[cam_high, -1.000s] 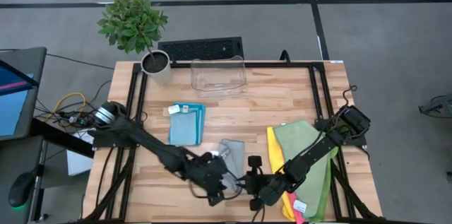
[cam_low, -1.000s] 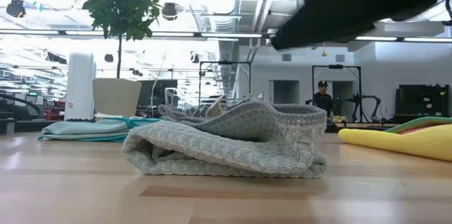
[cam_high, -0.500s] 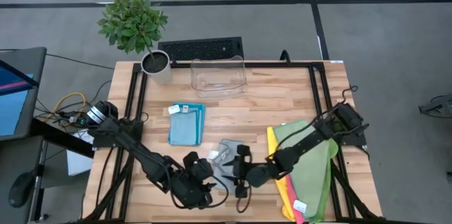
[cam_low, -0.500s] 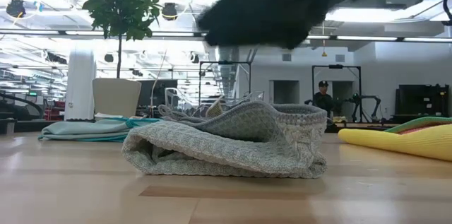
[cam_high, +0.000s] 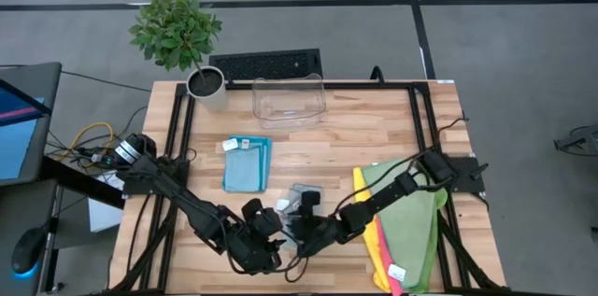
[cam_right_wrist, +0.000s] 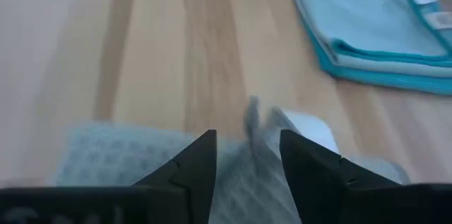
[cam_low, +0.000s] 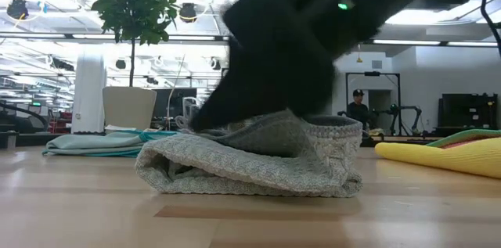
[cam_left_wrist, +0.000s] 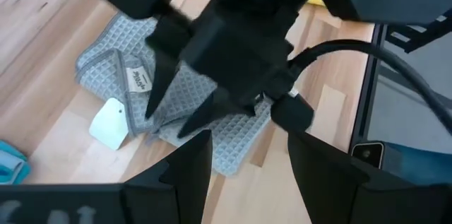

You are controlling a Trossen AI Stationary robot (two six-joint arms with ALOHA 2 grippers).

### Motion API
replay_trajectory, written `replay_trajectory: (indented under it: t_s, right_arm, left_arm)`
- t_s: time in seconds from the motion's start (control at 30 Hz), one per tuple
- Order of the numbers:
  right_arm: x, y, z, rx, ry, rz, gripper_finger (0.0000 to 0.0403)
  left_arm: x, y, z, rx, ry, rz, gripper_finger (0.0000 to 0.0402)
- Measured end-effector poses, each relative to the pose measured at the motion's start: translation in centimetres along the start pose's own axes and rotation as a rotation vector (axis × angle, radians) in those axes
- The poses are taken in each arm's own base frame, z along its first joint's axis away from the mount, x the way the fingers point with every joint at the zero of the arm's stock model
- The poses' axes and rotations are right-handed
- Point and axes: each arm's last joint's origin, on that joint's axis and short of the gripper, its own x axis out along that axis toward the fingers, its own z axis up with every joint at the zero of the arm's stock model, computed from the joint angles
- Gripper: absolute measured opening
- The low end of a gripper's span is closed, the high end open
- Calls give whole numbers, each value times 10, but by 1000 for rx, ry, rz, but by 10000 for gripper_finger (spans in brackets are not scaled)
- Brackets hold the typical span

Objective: Fold microfiber towels
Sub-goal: Fold the gray microfiber cloth

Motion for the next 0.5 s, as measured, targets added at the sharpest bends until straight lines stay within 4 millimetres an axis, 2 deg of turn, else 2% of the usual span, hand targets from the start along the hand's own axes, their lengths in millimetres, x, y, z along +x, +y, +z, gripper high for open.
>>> replay_trajectory:
  t_s: [0.23, 0.5]
  right_arm:
    - [15, 2, -14, 62, 45, 17, 176]
    - [9, 3, -9, 39, 36, 26, 101]
  left_arm:
    - [0, 1, 0, 12, -1, 13, 178]
    - [0, 2, -1, 20, 1, 29, 178]
